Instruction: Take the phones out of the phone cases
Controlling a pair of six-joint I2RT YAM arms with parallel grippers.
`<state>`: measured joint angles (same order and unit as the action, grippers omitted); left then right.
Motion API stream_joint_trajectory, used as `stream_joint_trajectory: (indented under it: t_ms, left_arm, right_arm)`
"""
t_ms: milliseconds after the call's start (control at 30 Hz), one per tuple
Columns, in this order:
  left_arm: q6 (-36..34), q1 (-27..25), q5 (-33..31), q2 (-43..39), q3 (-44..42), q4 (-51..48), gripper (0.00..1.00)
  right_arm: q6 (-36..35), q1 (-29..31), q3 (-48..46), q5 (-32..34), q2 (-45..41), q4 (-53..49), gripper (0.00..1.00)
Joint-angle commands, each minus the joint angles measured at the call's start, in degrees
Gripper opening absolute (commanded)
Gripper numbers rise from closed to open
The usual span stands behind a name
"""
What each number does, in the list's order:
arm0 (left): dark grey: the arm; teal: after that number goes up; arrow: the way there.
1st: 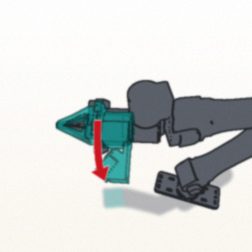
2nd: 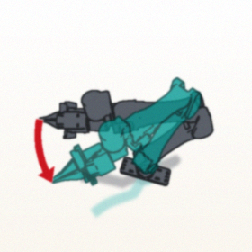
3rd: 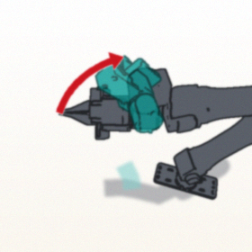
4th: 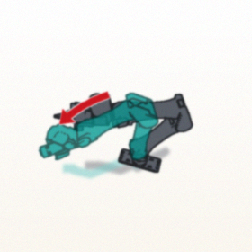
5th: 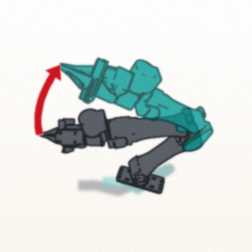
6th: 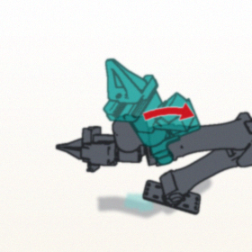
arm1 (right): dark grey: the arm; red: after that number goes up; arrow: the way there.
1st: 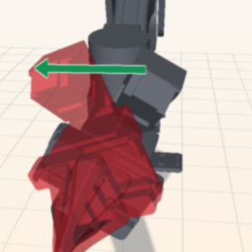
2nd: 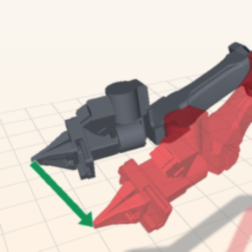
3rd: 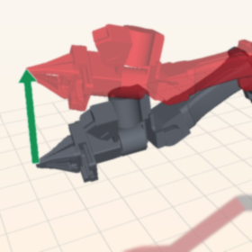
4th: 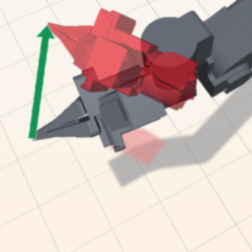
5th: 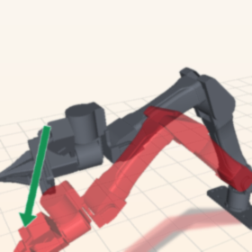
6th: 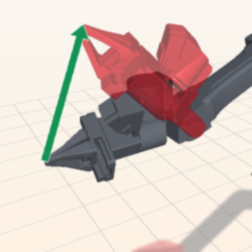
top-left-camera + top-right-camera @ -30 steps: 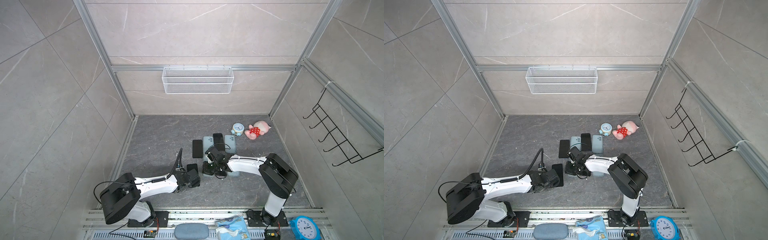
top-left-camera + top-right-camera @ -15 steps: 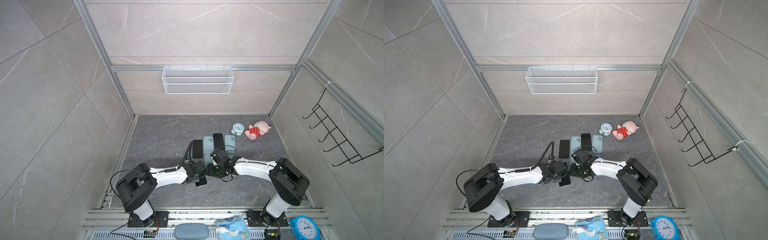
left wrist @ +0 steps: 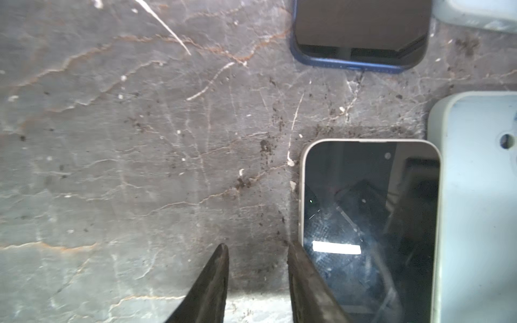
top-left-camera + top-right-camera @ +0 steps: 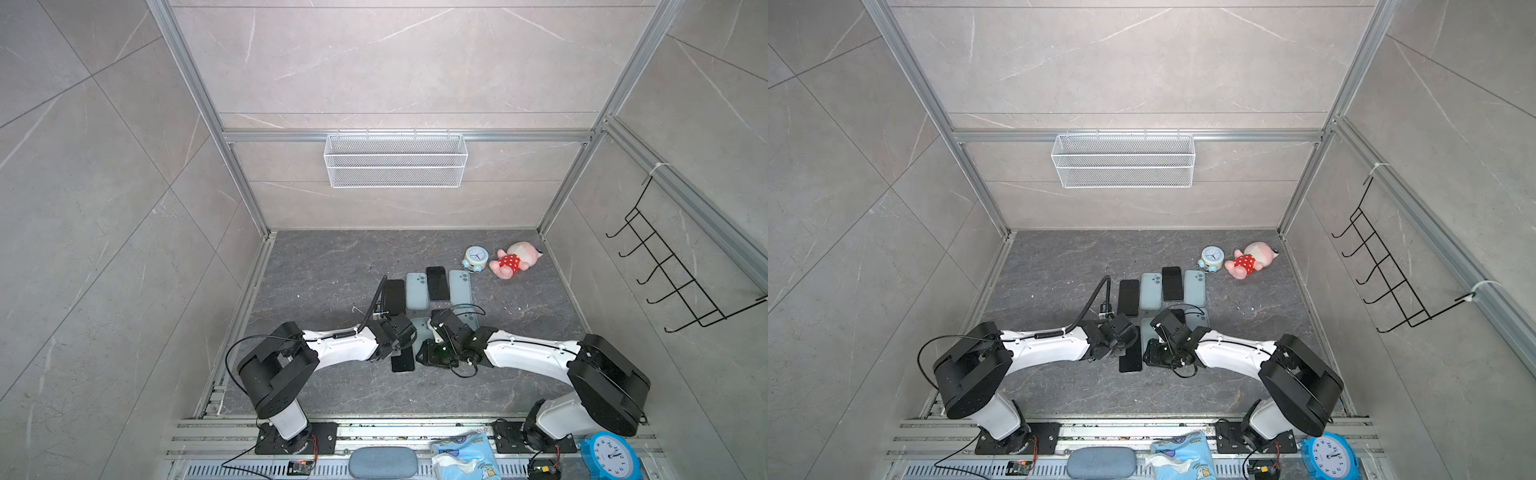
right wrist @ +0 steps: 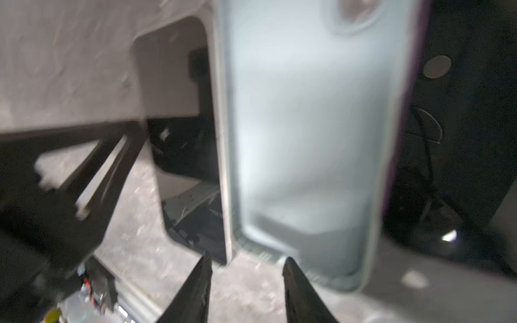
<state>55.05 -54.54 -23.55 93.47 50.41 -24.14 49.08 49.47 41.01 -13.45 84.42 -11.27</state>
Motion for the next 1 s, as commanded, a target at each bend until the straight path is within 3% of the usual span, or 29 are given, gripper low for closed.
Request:
stream_joint_trajectory:
  t_ms: [0,233,333,400,433,500,600,700,733,800,867,933,967]
  left_arm:
    - [1.79,0.16,-3.26,-8.46,-2.37,-1.62,0.47]
    - [-1.18,0.14,-7.82,-23.78,-4.93,-6.00,0.70]
    - [-5.29,0.29,-12.35,-31.84,-8.14,-5.18,0.90]
    - [-12.15,2.16,-14.65,-37.63,-9.58,-2.75,1.00]
    - [-15.02,3.83,-15.49,-39.44,-9.63,-2.06,1.00]
    - [-22.63,9.85,-16.90,-42.18,-10.43,1.38,1.00]
    - [-33.35,24.25,-17.76,-42.10,-15.13,12.94,1.00]
    - [-43.74,32.57,-21.90,-42.64,-23.71,28.51,1.00]
    - [-48.28,34.44,-21.95,-43.05,-28.40,36.16,1.00]
    - [-55.24,38.02,-16.62,-42.45,-38.08,53.36,1.00]
    - [-56.15,40.94,-13.31,-38.95,-44.11,64.68,1.00]
    - [-55.53,42.31,-12.44,-35.09,-43.15,67.39,1.00]
    - [-55.65,44.29,-7.29,-31.47,-42.27,70.47,1.00]
  right_arm:
    - [1.06,4.38,0.43,2.93,-3.29,-3.35,0.45]
    - [0.34,4.94,2.80,14.75,-10.96,-12.78,0.60]
    - [-4.01,3.44,6.68,27.86,-16.55,-23.73,0.87]
    - [-9.26,-3.24,7.24,33.57,-19.90,-26.55,0.99]
    - [-12.28,-7.50,6.89,35.87,-20.91,-26.17,1.00]
    - [-19.16,-17.80,4.86,39.37,-21.75,-20.68,1.00]
    - [-24.30,-33.79,0.23,34.90,-20.43,-6.70,1.00]
    - [-29.07,-42.58,-8.93,36.90,-17.94,13.45,1.00]
    - [-28.53,-45.07,-9.56,35.39,-18.71,14.78,1.00]
    - [-33.81,-45.22,-16.53,33.76,-20.63,30.82,1.00]
    - [-37.54,-45.17,-25.16,33.38,-18.40,49.93,1.00]
    - [-37.17,-45.10,-26.45,35.24,-13.49,55.83,1.00]
    - [-38.93,-45.12,-25.16,33.64,-12.84,53.77,1.00]
